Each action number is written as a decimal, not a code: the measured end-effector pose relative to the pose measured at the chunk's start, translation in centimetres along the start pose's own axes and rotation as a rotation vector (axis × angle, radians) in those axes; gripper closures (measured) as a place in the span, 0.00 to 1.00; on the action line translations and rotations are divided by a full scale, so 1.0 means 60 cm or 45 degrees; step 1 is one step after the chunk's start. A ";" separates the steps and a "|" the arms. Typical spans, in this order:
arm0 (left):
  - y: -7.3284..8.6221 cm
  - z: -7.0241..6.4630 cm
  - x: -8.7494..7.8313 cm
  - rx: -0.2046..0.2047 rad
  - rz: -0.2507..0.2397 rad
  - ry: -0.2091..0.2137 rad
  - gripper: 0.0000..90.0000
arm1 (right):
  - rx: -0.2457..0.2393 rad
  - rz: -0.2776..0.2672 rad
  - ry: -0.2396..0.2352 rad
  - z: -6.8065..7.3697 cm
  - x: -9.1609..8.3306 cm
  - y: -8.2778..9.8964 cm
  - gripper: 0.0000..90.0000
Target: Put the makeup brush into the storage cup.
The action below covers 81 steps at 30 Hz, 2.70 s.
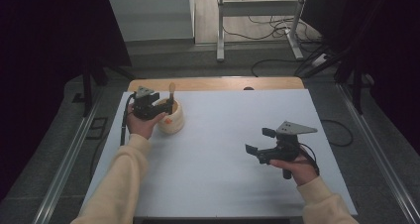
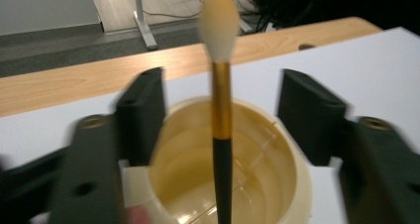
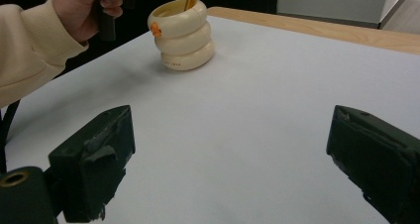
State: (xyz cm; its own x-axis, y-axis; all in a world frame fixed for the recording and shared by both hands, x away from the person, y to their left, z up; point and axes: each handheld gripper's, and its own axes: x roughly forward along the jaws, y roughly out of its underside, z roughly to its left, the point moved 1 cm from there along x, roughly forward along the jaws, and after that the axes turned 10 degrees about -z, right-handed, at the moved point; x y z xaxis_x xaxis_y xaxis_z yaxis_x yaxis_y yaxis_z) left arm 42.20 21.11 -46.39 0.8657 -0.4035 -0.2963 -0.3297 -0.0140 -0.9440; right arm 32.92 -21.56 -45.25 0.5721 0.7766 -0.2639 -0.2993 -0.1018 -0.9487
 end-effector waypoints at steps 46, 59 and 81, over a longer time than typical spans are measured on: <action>0.090 -0.036 -0.205 0.123 0.212 0.273 0.12 | -0.055 0.070 0.123 -0.025 -0.052 0.034 0.05; 0.129 -0.034 -0.233 0.141 0.301 0.285 0.12 | -0.079 0.097 0.191 -0.042 -0.092 0.055 0.05; 0.159 -0.033 -0.254 0.103 0.383 0.291 0.12 | -0.142 0.166 0.305 -0.064 -0.127 0.078 0.06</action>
State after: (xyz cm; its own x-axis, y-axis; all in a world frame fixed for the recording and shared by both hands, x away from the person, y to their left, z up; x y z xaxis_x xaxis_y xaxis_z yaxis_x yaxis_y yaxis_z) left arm 25.13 25.33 -50.59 0.6253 -0.5723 -0.5306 -0.5174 0.2049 -0.8308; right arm 30.09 -30.37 -48.37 0.7023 0.5851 -0.4056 -0.3038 -0.2690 -0.9140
